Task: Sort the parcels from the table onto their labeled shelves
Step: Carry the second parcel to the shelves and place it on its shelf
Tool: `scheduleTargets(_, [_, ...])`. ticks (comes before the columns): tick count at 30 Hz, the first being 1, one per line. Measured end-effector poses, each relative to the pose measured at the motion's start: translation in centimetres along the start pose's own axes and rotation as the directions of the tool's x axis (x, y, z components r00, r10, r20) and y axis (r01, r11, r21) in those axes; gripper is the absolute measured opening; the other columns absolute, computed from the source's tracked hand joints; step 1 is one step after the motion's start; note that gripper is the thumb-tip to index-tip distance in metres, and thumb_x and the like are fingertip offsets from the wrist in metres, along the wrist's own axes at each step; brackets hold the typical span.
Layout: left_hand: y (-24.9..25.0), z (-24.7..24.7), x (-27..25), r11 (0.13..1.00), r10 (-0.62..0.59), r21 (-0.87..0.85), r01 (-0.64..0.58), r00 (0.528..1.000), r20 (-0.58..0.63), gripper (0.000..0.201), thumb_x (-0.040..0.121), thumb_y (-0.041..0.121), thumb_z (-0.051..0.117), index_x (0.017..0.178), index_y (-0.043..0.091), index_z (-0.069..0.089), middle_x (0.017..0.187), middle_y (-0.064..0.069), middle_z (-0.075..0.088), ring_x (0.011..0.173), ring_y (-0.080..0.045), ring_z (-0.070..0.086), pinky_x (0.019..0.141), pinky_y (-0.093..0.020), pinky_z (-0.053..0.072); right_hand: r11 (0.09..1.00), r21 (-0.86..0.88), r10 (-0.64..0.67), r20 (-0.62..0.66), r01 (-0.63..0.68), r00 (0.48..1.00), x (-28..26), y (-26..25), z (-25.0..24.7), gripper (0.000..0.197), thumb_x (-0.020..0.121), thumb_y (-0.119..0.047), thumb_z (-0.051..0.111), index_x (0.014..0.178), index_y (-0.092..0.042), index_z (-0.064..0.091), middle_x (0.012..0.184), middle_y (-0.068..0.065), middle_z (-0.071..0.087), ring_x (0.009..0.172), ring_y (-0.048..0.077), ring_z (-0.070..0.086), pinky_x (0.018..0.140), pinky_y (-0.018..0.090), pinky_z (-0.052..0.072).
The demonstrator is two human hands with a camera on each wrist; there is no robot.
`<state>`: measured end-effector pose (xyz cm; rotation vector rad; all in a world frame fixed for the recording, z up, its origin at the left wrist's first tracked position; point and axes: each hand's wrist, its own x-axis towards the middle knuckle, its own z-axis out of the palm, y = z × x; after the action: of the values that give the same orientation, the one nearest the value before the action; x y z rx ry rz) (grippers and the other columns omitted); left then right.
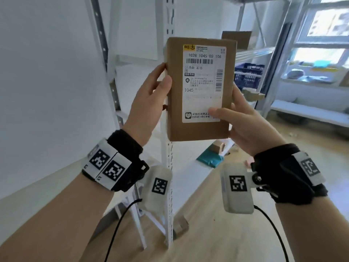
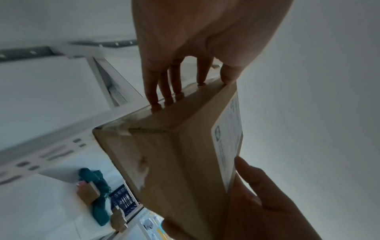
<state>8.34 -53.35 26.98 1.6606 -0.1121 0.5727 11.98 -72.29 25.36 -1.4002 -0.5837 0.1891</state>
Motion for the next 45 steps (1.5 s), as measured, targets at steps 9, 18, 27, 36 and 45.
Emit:
scheduleTargets(9, [-0.2,10.6,8.2,0.968,0.189,-0.179,-0.174,0.979,0.070,0.034,0.100,0.012,0.040,0.134,0.015,0.047,0.133,0.000,0.060,0.107,-0.004,0.061,0.088,-0.020,0.052,0.994,-0.065,-0.089,-0.075,0.085,0.993,5.7,-2.8,-11.6,0.082,0.085,0.002,0.063,0.144,-0.046,0.031,0.114,-0.004,0.072,0.102,0.018,0.071,0.079,0.043,0.059])
scheduleTargets(18, [-0.1,16.7,21.5,0.937,0.286,-0.190,-0.292,0.957,-0.059,0.041,0.101,0.014,0.040,0.141,0.018,0.046,0.136,0.003,0.060,0.111,-0.003,0.061,0.078,-0.015,0.049,0.979,-0.148,-0.143,0.010,0.142,0.990,18.9,-6.5,-19.8,0.080,0.087,-0.002,0.064,0.143,-0.049,0.032,0.121,-0.006,0.068,0.104,0.016,0.069,0.079,0.044,0.060])
scheduleTargets(27, [-1.6,17.6,29.5,0.960,0.278,0.003,-0.282,0.944,-0.179,0.046,0.101,0.021,0.040,0.146,0.030,0.040,0.136,0.015,0.058,0.105,0.009,0.062,0.078,-0.020,0.049,0.966,-0.202,-0.117,0.220,0.163,0.968,30.9,-6.6,-23.3,0.074,0.088,-0.018,0.065,0.141,-0.054,0.028,0.123,-0.017,0.067,0.112,0.014,0.064,0.094,0.052,0.049])
scheduleTargets(36, [-1.6,19.9,34.3,0.970,0.204,0.199,-0.142,0.919,-0.339,0.040,0.100,0.038,0.039,0.140,0.038,0.044,0.115,0.028,0.063,0.078,0.018,0.061,0.067,-0.015,0.045,0.943,-0.250,-0.099,0.415,0.218,0.905,40.5,-6.5,-25.7,0.051,0.090,-0.041,0.059,0.136,-0.053,0.040,0.128,-0.022,0.060,0.116,0.012,0.059,0.089,0.044,0.052])
scheduleTargets(45, [-3.0,24.9,38.7,0.967,0.077,0.246,0.070,0.836,-0.544,0.029,0.099,0.042,0.038,0.120,0.031,0.054,0.093,0.020,0.062,0.069,0.011,0.062,0.054,-0.010,0.046,0.943,-0.284,-0.010,0.495,0.173,0.869,47.0,-5.6,-29.2,0.054,0.089,-0.056,0.050,0.140,-0.039,0.042,0.107,-0.008,0.063,0.092,0.017,0.064,0.082,0.037,0.057])
